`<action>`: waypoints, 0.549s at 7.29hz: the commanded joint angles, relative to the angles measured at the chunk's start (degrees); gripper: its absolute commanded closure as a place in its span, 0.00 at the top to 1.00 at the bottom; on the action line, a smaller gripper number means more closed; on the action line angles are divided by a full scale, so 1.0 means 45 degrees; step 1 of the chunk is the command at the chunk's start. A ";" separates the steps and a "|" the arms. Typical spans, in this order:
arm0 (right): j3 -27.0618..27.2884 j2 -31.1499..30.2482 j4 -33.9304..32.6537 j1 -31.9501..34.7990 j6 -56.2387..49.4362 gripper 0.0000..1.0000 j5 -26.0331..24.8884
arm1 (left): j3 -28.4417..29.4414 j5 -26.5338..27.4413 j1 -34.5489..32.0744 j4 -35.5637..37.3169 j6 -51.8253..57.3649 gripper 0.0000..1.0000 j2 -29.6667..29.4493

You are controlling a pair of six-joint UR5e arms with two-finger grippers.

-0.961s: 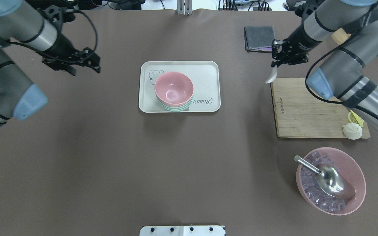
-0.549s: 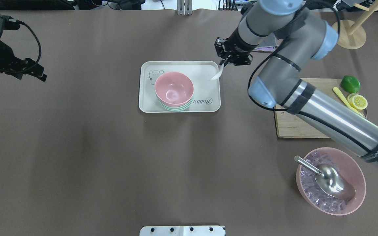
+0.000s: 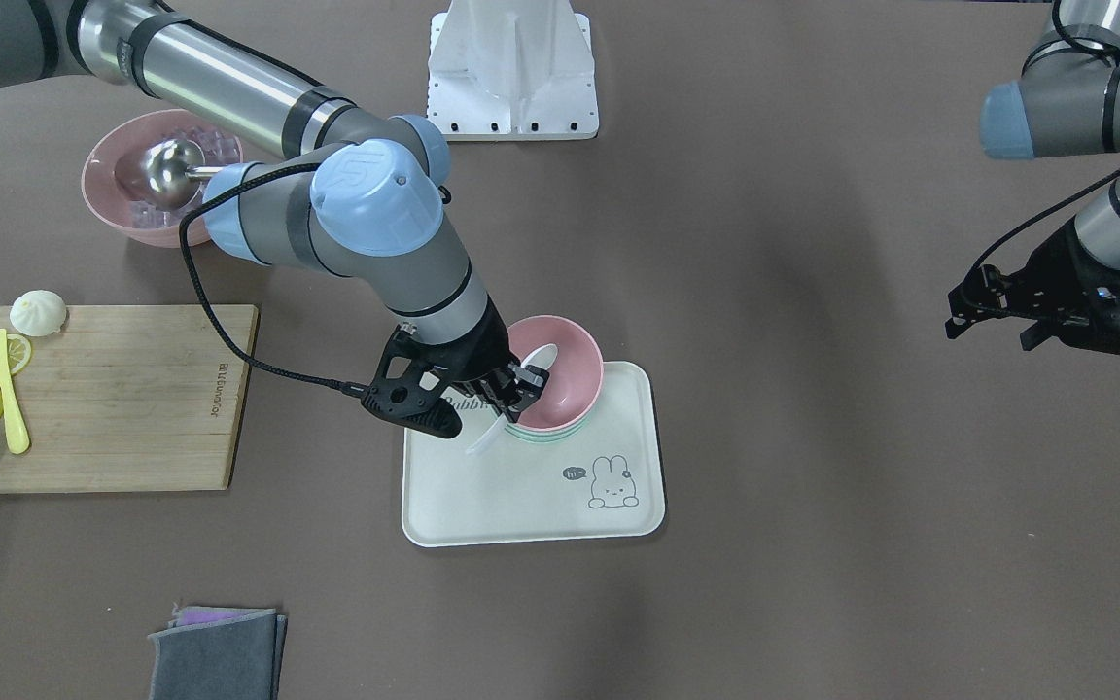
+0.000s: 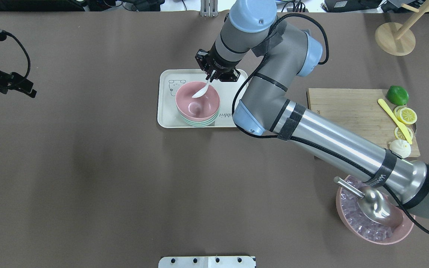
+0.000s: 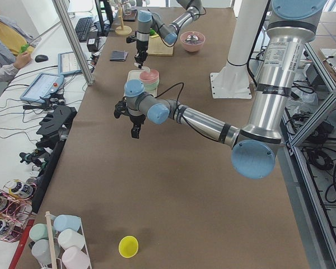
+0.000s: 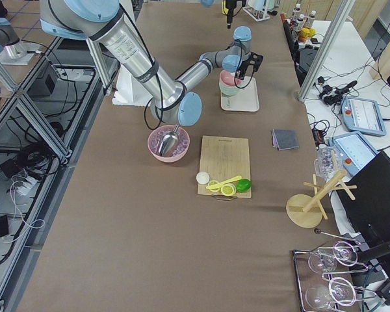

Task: Stack pink bowl on green and place spoon
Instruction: 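Release the spoon in the pink bowl and retract the right gripper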

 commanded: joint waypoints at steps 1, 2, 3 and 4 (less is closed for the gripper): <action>0.0352 0.0043 0.0009 -0.0176 0.0246 0.82 0.0033 | 0.0097 0.0005 0.0017 0.0006 -0.0005 0.94 -0.0074; 0.0471 -0.0053 0.0009 -0.0215 0.0169 1.00 0.0013 | 0.0098 0.0005 0.0036 0.0006 -0.0025 0.94 -0.0074; 0.1168 -0.0712 -0.0049 -0.0080 -0.0005 1.00 0.0187 | 0.0156 0.0005 0.0017 0.0006 -0.0025 0.94 -0.0074; 0.2432 -0.2246 -0.0050 0.0579 -0.0877 1.00 0.0885 | 0.0195 0.0005 0.0017 0.0006 -0.0005 0.94 -0.0074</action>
